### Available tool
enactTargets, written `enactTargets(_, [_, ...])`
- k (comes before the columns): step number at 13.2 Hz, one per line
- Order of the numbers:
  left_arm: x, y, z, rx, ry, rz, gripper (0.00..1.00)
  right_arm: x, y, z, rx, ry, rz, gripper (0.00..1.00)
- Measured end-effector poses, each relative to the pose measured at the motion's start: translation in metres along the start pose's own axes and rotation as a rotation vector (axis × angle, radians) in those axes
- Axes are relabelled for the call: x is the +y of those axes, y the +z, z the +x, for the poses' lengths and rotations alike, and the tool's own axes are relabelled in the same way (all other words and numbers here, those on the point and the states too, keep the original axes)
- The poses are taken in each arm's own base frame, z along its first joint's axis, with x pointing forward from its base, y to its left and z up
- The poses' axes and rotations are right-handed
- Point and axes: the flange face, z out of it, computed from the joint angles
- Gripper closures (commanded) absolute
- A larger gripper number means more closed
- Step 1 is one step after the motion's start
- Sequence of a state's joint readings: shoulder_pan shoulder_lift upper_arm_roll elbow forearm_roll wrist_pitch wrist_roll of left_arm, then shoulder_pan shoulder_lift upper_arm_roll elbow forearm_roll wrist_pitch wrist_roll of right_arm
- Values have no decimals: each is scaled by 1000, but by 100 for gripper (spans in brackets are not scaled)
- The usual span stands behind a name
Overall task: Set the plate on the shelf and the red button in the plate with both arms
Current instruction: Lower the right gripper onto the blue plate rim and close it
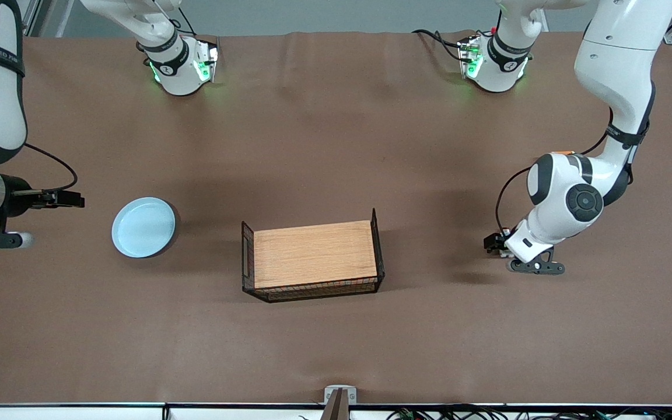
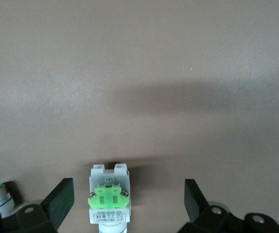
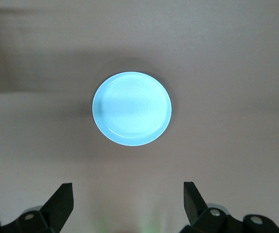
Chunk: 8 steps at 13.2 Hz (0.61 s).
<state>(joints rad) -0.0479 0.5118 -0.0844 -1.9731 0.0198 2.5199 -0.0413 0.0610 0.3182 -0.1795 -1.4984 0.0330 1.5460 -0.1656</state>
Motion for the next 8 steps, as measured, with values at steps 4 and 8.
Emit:
enactTargets(4, [-4,12,-6,-23,-7,0,0,5,34,21,-28,-153,1,0])
enactTargets(8, [-12,22,-8,-30,-19,-1,0,5,54,33,-38,-194,0,0])
